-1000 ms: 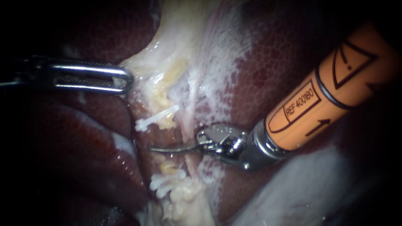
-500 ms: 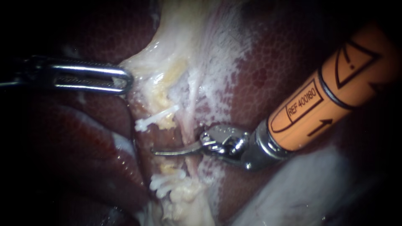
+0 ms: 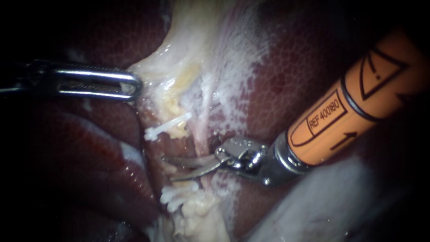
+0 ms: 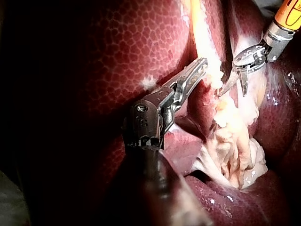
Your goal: Go back from the cut left tube
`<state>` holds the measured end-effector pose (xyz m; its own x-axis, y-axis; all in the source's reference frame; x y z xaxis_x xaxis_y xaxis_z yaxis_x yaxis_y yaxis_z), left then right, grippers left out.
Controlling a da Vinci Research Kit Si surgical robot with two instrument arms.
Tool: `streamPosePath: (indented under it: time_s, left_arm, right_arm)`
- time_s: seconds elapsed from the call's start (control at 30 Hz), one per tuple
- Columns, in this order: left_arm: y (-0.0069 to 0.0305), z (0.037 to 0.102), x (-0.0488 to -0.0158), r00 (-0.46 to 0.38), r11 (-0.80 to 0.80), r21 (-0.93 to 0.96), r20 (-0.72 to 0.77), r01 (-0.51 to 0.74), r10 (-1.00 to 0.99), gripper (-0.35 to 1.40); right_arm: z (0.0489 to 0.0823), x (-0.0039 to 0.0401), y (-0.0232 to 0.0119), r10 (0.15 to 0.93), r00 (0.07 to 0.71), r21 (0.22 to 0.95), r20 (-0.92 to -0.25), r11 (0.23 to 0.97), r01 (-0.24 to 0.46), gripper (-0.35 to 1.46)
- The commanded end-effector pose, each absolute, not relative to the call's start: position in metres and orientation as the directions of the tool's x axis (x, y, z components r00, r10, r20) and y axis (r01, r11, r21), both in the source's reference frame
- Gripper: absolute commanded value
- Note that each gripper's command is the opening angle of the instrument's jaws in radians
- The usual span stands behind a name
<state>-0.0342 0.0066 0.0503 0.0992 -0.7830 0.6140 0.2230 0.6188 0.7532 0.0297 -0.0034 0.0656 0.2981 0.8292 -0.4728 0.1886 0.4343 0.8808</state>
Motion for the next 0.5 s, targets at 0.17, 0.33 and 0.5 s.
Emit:
streamPosePath:
  time_s: [0.17, 0.33, 0.5]
  left_arm:
    - [0.0066, 0.0504, -0.0340, 0.100, 0.619, 0.753, 0.614, 0.222, -0.783, -0.35]
    - [0.0067, 0.0505, -0.0339, 0.100, 0.619, 0.753, 0.614, 0.222, -0.783, -0.35]
    - [0.0066, 0.0505, -0.0338, 0.100, 0.619, 0.753, 0.614, 0.221, -0.783, -0.35]
  right_arm:
    - [0.0652, 0.0269, -0.0032, 0.811, 0.298, 0.863, -0.504, 0.459, 0.210, 0.84]
    - [0.0648, 0.0240, -0.0031, 0.763, 0.242, 0.800, -0.600, 0.584, 0.142, 1.26]
    - [0.0640, 0.0217, -0.0030, 0.698, 0.210, 0.723, -0.685, 0.687, 0.073, 1.33]
